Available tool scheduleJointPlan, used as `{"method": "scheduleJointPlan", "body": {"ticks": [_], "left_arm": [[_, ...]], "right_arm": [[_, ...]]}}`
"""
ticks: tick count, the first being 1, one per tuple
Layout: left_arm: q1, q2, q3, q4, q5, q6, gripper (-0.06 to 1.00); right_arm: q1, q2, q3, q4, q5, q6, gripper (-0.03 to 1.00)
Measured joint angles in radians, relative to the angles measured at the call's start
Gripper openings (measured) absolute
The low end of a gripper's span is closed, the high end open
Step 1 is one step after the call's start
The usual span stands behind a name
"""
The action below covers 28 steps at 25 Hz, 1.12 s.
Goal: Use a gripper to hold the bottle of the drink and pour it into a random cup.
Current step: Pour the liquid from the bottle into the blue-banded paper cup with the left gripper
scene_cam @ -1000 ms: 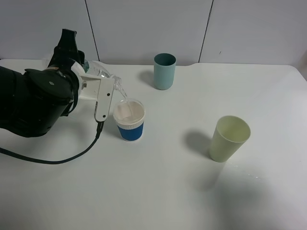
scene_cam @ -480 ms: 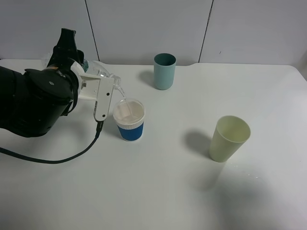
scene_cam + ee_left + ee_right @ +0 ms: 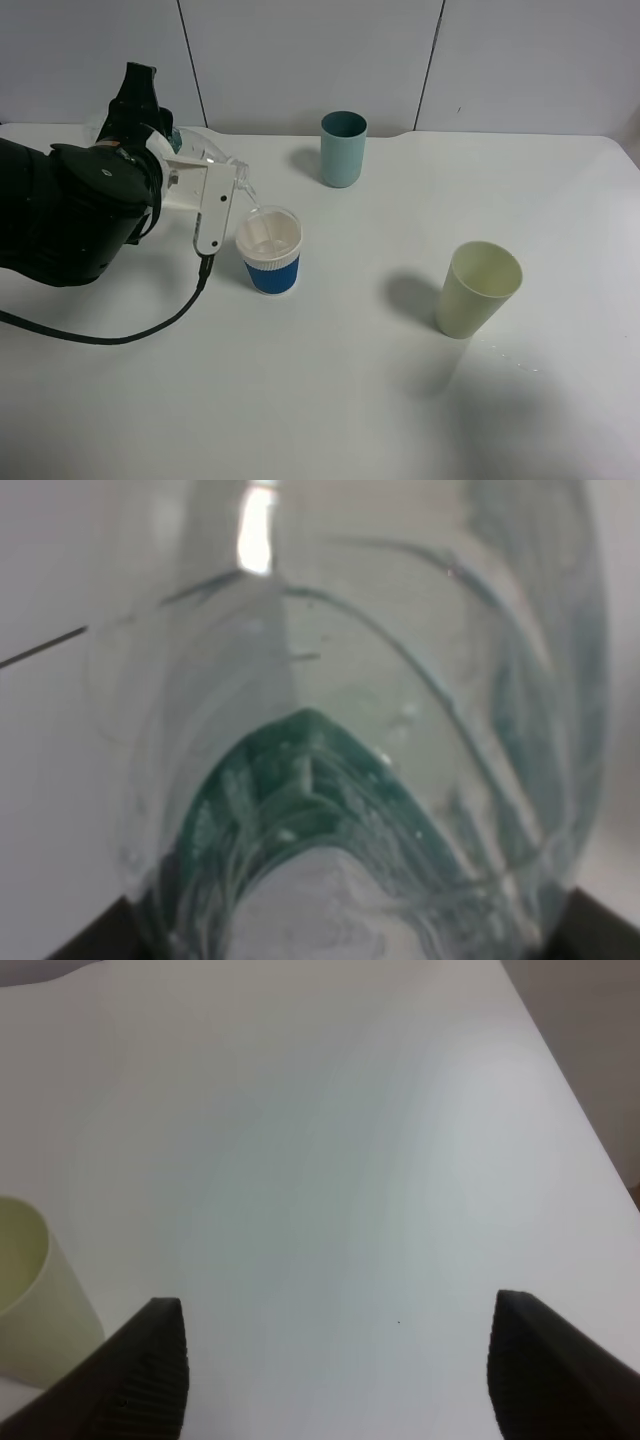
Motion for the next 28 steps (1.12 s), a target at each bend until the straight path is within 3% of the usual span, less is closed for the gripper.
{"method": "scheduleJointPlan", "body": {"ticks": [28], "left_arm": [[0.000, 0.000, 0.000, -0.012, -0.031, 0.077, 0.51]], "right_arm": [[0.000, 0.000, 0.000, 0.000, 0.000, 0.000, 0.63]]}}
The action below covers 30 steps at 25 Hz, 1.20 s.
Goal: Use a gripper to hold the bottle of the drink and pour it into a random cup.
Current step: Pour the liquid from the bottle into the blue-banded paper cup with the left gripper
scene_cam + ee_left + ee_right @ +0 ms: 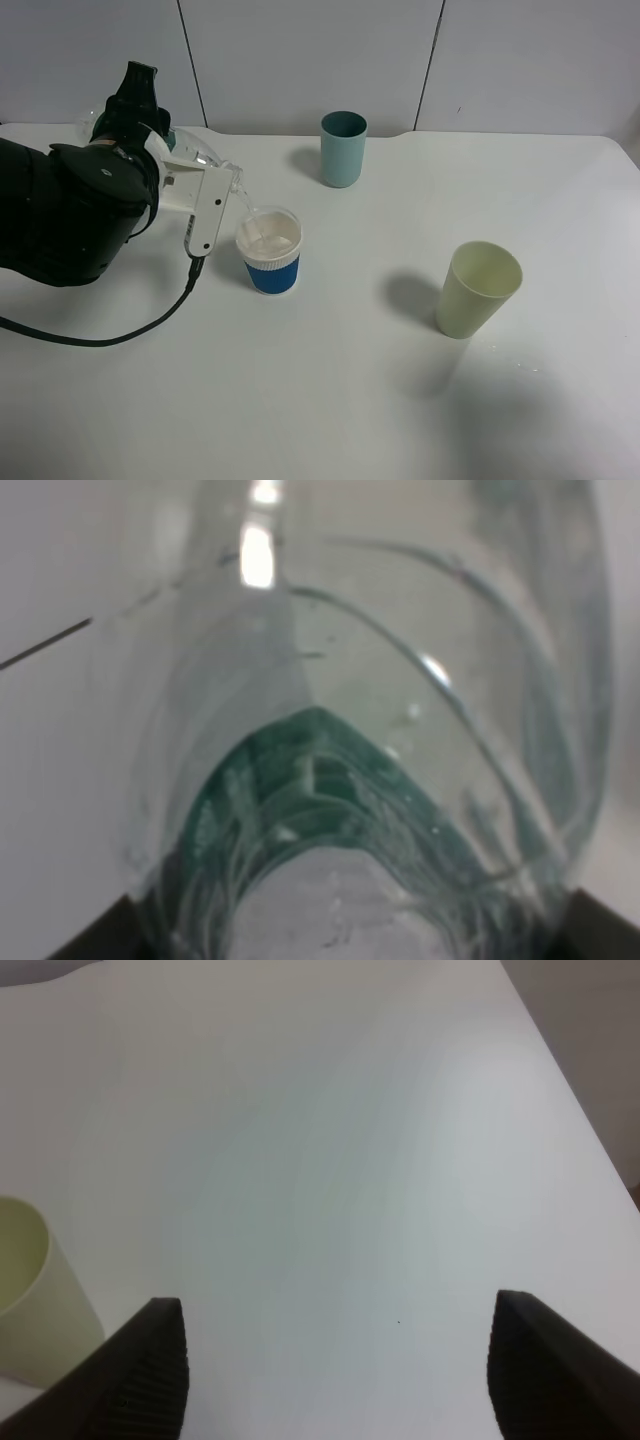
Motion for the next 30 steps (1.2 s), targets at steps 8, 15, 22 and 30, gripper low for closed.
{"method": "scheduleJointPlan", "body": {"ticks": [8, 15, 22, 30], "left_arm": [[0.000, 0.000, 0.000, 0.001, -0.025, 0.023, 0.51], [0.000, 0.000, 0.000, 0.006, -0.030, 0.024, 0.51], [0.000, 0.000, 0.000, 0.032, -0.030, 0.025, 0.51], [0.000, 0.000, 0.000, 0.053, -0.034, 0.025, 0.51]], "right_arm": [[0.000, 0.000, 0.000, 0.000, 0.000, 0.000, 0.63], [0.000, 0.000, 0.000, 0.000, 0.000, 0.000, 0.63], [0.000, 0.000, 0.000, 0.000, 0.000, 0.000, 0.63], [0.000, 0.000, 0.000, 0.000, 0.000, 0.000, 0.63]]}}
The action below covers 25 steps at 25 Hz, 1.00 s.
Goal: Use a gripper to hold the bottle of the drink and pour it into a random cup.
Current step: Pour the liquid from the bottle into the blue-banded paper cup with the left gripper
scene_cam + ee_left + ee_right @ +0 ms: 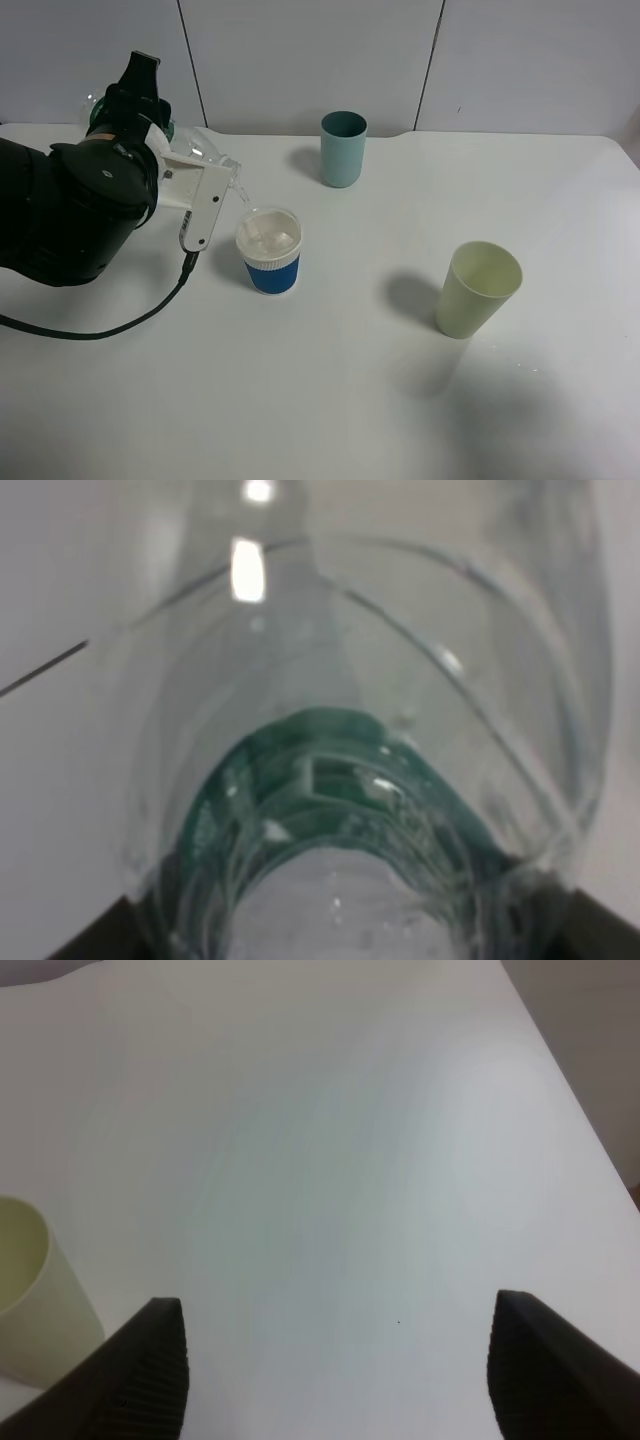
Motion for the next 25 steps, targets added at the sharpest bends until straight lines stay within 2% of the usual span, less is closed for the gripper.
{"method": "scheduleJointPlan", "body": {"ticks": [15, 25], "left_arm": [[0.000, 0.000, 0.000, 0.002, -0.016, 0.001, 0.51], [0.000, 0.000, 0.000, 0.052, -0.016, 0.004, 0.51]], "right_arm": [[0.000, 0.000, 0.000, 0.000, 0.000, 0.000, 0.63], [0.000, 0.000, 0.000, 0.000, 0.000, 0.000, 0.63]]}}
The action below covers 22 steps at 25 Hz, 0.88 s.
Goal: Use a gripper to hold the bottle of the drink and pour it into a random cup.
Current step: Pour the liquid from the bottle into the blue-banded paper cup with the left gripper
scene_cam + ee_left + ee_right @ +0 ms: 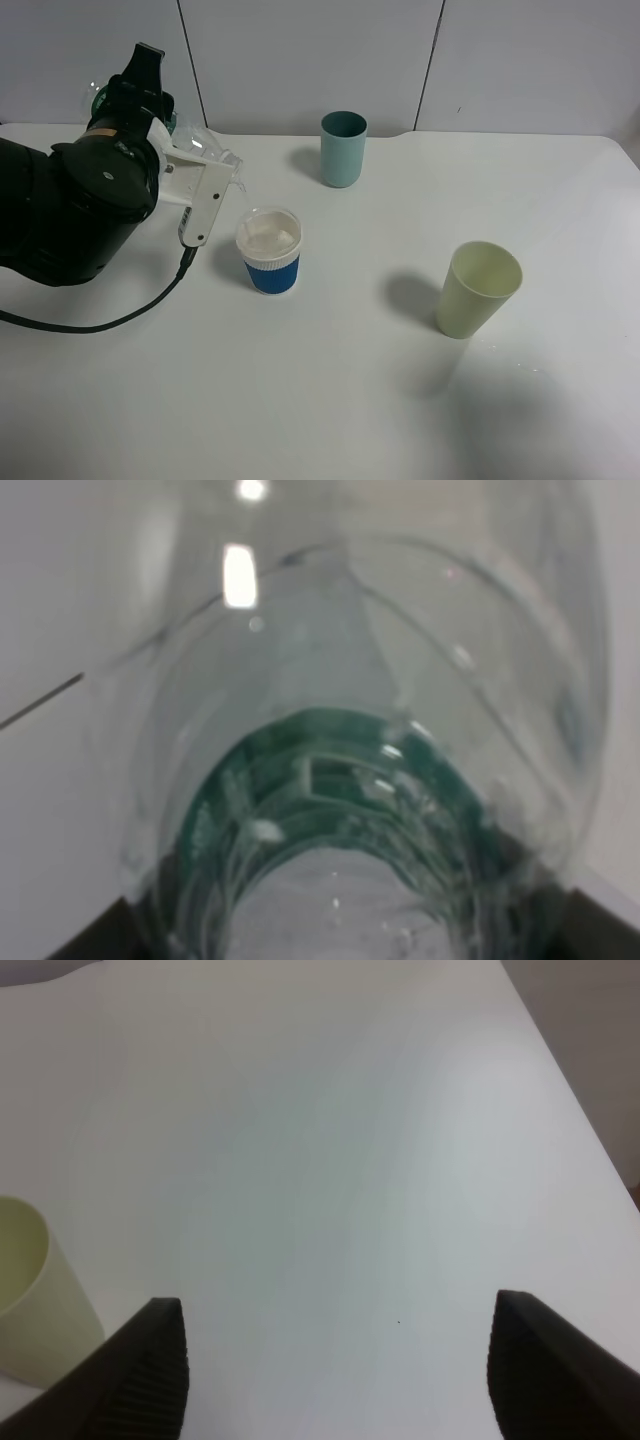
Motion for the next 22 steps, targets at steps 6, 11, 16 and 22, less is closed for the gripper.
{"method": "scheduleJointPlan", "body": {"ticks": [6, 11, 16, 22], "left_arm": [[0.000, 0.000, 0.000, 0.001, 0.000, 0.001, 0.51], [0.000, 0.000, 0.000, 0.003, 0.000, 0.003, 0.51], [0.000, 0.000, 0.000, 0.017, 0.000, 0.009, 0.51], [0.000, 0.000, 0.000, 0.022, 0.000, 0.019, 0.51]], "right_arm": [[0.000, 0.000, 0.000, 0.000, 0.000, 0.000, 0.63], [0.000, 0.000, 0.000, 0.000, 0.000, 0.000, 0.63], [0.000, 0.000, 0.000, 0.000, 0.000, 0.000, 0.63], [0.000, 0.000, 0.000, 0.000, 0.000, 0.000, 0.63]]}}
